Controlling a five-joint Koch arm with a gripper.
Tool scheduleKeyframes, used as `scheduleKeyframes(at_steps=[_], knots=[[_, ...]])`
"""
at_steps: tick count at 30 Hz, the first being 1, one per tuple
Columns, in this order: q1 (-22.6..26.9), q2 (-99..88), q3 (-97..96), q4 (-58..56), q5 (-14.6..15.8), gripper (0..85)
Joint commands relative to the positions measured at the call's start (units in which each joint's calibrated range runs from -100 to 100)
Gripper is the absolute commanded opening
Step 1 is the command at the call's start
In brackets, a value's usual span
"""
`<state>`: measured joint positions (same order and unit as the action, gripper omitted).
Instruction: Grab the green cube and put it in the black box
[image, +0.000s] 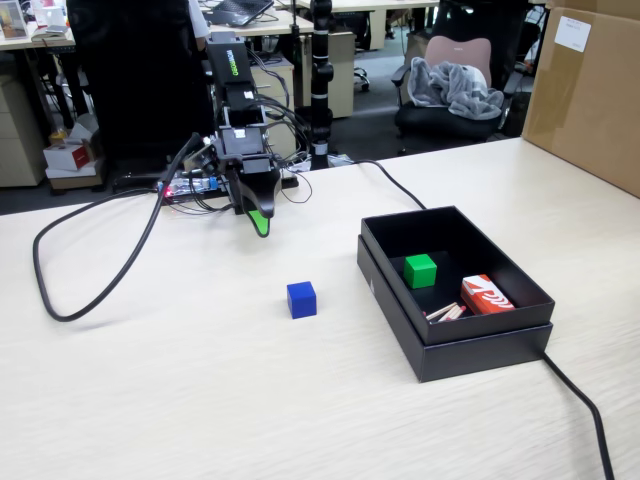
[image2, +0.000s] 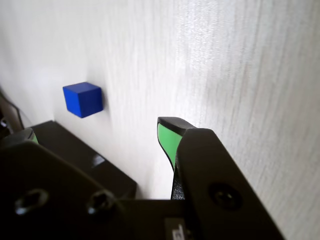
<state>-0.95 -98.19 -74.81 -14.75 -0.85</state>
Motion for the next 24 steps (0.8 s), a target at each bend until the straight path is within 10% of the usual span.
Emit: scheduleKeyframes(at_steps=[1,24], knots=[[0.59,-0.66,-2.53,14.19,-1.42,47.3],[1.61,0.37,-22.56,20.41,-1.42,48.5]])
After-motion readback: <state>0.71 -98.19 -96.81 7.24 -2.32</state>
